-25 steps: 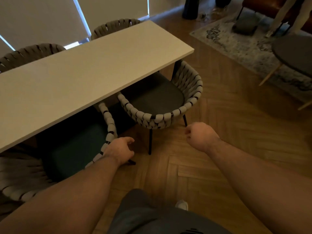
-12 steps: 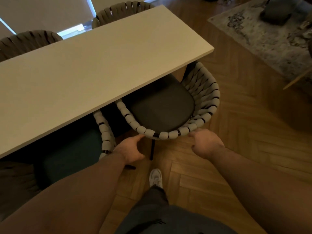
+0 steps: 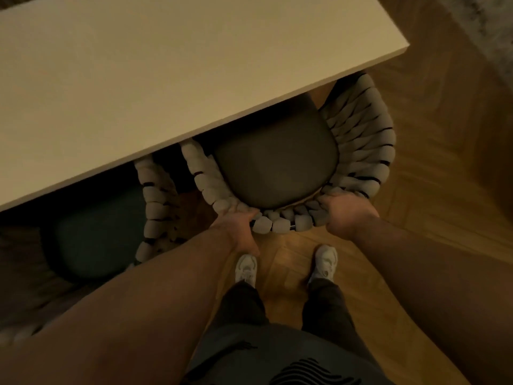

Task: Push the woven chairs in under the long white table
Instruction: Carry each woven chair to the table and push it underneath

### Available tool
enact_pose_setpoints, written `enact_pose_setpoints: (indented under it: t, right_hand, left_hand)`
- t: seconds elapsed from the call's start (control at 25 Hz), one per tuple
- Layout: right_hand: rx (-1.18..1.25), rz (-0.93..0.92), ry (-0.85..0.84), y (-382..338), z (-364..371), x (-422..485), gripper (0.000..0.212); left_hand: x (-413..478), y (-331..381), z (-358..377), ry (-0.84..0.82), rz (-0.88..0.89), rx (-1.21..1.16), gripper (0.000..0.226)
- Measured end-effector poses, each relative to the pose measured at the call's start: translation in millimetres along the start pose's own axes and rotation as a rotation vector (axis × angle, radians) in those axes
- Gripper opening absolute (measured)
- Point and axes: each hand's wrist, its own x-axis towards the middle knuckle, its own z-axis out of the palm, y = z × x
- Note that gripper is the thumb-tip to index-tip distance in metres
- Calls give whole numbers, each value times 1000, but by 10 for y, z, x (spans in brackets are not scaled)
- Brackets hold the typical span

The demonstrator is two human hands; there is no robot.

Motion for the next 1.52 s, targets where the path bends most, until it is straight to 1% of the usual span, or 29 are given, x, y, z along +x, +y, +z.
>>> enact_pose_setpoints:
  t: [0.08,0.2,0.24,0.28,0.36,0.44,0.52,0.6,0.72,0.84,1.04,1.16,1.36,1.52]
  right_hand:
    - [-87,-37,-74,216,75,219,60]
    - [-215,-128,-178,513,106,441,72]
    - [-260,-162,-193,605,112,492,72]
    - [-303,-193,-191,692,114,536,67]
    - [-373,-260,-157,813,129,627,54]
    - [-402,-291,-159,852,109,748,45]
    - [-400,-295,-207,840,75,871,44]
    - [-423,-307,-258,838,86,958,49]
    - [-437,-316,-249,864,101,1031,52]
    - [-447,-308,-234,857,128,1009,49]
    - [-472,-313,-191,867,93,941,47]
    - [-436,-308,-186,890,154,796,41]
    - [-309,-310,-168,1064,572,319,22]
    - [-296,-269,-156,1331,769,106,21]
  left_hand:
    - [179,151,59,-30,-43,115,127]
    - [427,455,125,-87,-142,188,126]
    - [491,554,160,-98,-165,206,122]
    - [552,642,189,-87,-181,234,115]
    - [621,748,252,-48,-222,279,95]
    - [659,783,279,-16,-252,288,77]
    - [699,757,269,-6,-222,317,69]
    - [775,693,267,-13,-171,301,64]
    - [814,684,239,-43,-197,230,63]
    - [785,754,221,-48,-203,283,64]
    - [743,827,235,-12,-247,283,73]
    - [654,879,327,6,-245,240,72]
    - [367,1058,656,47,-168,251,67]
    - [367,1373,774,84,-122,269,70]
